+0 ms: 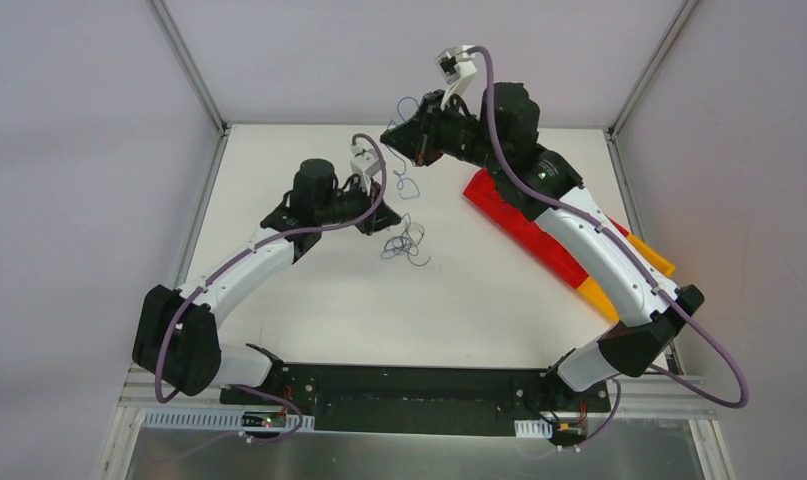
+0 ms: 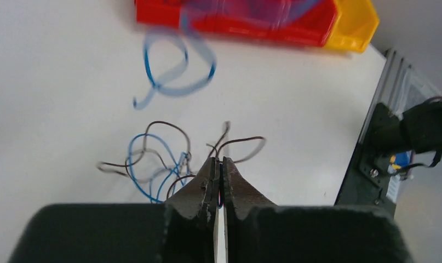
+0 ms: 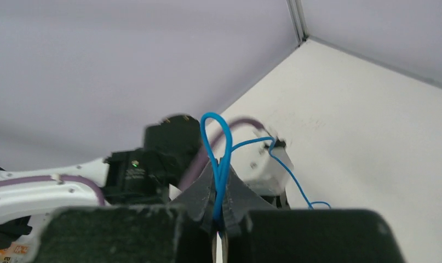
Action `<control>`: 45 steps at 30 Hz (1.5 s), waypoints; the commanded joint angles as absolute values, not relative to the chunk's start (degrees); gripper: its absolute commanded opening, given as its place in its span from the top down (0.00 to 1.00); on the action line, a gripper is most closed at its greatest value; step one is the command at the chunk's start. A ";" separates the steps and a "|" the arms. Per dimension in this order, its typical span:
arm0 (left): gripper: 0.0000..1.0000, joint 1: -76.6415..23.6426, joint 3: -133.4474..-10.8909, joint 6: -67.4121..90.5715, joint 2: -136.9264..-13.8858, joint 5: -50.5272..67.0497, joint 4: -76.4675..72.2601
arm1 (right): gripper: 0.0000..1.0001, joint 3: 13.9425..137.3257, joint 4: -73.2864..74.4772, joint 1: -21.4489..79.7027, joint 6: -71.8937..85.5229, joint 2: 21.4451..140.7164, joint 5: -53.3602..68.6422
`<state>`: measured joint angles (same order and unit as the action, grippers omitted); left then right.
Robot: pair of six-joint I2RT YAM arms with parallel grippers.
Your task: Untangle the cables
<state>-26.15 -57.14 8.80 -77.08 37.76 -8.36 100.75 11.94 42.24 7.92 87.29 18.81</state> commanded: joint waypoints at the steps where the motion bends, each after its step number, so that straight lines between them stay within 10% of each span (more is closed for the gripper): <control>1: 1.00 -23.52 -48.58 9.82 -74.37 36.26 -7.67 | 1.00 106.86 10.98 41.19 8.92 84.49 16.30; 31: 1.00 -12.67 -49.84 -4.13 -74.73 43.83 10.81 | 1.00 99.79 63.23 0.91 -15.06 58.29 2.59; 45: 1.00 -12.66 -54.61 -3.36 -83.20 46.85 10.80 | 1.00 87.69 63.24 -17.76 -12.81 53.31 -0.75</control>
<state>-12.69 -51.40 -2.76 -81.60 44.34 10.41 89.27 64.97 -16.16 -12.88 52.27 -0.19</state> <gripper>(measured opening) 0.011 0.009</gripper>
